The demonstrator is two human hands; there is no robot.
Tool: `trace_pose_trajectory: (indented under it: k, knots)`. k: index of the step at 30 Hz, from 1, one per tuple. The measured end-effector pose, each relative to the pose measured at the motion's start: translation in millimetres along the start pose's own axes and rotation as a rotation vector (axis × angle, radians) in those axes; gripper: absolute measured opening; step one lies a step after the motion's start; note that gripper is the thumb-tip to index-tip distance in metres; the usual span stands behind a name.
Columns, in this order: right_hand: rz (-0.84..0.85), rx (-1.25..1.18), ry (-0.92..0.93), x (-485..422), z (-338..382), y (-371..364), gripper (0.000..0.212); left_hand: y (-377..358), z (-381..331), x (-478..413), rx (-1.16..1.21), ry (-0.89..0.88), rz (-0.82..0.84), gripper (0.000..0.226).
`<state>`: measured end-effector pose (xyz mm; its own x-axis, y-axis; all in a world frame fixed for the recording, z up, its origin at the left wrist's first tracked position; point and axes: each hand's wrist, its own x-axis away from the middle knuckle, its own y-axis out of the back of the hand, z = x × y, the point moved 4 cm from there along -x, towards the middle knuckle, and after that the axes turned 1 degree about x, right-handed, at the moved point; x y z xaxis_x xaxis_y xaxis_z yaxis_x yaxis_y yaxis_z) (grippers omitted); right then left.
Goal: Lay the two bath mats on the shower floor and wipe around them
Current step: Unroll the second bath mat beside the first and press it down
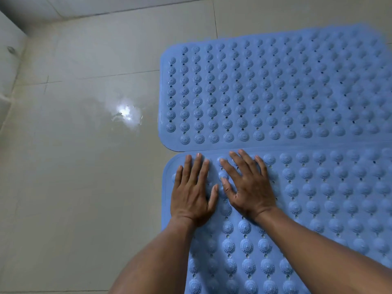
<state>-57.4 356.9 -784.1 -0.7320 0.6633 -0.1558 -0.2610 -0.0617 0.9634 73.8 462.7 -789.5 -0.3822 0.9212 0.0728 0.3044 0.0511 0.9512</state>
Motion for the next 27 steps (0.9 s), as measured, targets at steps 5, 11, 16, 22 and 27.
trace_pose_trajectory:
  k: [5,11,16,22,27]
  knots:
    - [-0.011,0.0,0.021,-2,-1,0,0.048,2,0,-2,0.009,-0.018,-0.062,0.069]
    - [0.005,-0.01,0.021,-3,-1,-2,0.048,3,1,-4,0.004,-0.024,-0.08,0.066]
    - [0.005,-0.022,0.013,-1,-1,0,0.049,2,-1,-1,-0.001,-0.015,-0.047,0.067]
    - [0.242,-0.032,0.0,11,-1,-4,0.069,-2,-7,13,-0.062,0.084,0.161,0.079]
    - [0.298,0.003,0.059,92,-4,13,0.083,3,-14,74,-0.135,0.058,0.282,0.087]
